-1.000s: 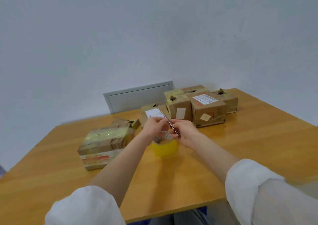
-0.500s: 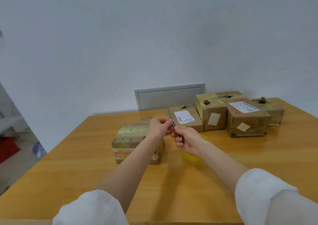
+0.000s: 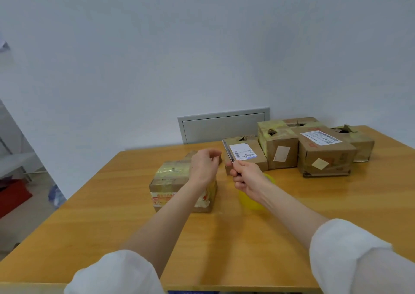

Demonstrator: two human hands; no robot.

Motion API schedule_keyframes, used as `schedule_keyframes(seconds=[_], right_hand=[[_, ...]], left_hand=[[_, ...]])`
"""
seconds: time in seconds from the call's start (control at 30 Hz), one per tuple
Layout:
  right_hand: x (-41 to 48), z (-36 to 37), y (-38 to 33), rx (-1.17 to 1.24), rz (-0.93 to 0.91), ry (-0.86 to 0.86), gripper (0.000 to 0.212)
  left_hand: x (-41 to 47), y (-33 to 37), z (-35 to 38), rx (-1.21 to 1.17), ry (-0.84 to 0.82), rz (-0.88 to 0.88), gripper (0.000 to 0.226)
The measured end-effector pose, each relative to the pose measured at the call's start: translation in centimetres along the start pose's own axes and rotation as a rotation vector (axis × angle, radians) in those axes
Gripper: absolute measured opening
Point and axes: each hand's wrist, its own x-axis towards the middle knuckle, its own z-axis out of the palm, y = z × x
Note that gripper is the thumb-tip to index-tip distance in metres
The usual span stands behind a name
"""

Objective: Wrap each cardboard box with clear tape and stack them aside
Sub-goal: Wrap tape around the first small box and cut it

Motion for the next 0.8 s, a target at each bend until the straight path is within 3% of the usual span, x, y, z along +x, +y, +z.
schedule_keyframes(seconds=[0.27, 0.8], right_hand=[[0.1, 0.5, 0.3, -0.062, -0.068, 0.116, 0.025], [-0.4, 1.5, 0.2, -0.092, -0.014, 0.239, 0.043]], left_hand=[[-0.4, -0.9, 0.1, 0.153, 0.003, 0.051, 0.031], [0.1, -1.0, -0.4, 0.090, 0.022, 0.041, 0.030]])
